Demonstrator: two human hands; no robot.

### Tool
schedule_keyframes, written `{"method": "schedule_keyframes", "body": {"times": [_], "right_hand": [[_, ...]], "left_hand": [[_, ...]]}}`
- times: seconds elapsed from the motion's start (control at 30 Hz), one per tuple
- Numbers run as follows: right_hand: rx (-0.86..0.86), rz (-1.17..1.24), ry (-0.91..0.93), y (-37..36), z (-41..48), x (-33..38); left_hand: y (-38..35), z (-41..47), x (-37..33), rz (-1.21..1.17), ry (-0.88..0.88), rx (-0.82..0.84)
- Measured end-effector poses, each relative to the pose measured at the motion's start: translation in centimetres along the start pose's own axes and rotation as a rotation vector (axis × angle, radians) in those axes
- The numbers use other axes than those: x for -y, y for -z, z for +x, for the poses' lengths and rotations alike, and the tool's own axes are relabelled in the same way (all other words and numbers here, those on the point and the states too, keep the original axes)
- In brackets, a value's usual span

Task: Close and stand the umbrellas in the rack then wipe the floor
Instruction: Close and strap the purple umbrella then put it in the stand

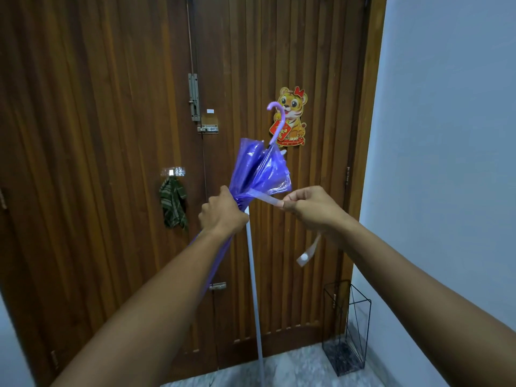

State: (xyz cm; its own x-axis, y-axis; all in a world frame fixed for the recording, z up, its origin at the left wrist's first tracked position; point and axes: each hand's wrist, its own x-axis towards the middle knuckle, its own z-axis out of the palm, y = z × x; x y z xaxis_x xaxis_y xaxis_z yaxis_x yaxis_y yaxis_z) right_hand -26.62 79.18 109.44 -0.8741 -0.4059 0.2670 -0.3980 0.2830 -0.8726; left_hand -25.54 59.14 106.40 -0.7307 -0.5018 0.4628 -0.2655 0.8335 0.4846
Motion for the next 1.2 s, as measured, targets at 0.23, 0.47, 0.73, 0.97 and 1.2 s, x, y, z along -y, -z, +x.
{"method": "schedule_keyframes", "body": {"times": [0.23,0.47,0.73,0.97,1.2], "right_hand": [[-0.041,0.197,-0.039,0.8,0.4,-1.6],[0.013,0.344,-0.123,0.6,1.0,-2.5],[0.328,0.732,0.12,0.9,1.3,-2.2],[0.175,0.749,0.136,-0.1,1.7,-1.5],[-0.229,0.395,0.065,-2.0,1.3,-2.2]], "left_hand": [[0.4,0.1,0.2,-0.563,-0.013,0.41],[1.6,-1.1,-0.4,-0.921,-0.068,0.851],[2.1,-2.3,-1.7,-1.347,-0.132,1.227],[1.3,-2.1,-1.6,-1.126,-0.123,1.187],[-2.9,-4.2,-0.7,-0.87,-0.109,0.741]]}}
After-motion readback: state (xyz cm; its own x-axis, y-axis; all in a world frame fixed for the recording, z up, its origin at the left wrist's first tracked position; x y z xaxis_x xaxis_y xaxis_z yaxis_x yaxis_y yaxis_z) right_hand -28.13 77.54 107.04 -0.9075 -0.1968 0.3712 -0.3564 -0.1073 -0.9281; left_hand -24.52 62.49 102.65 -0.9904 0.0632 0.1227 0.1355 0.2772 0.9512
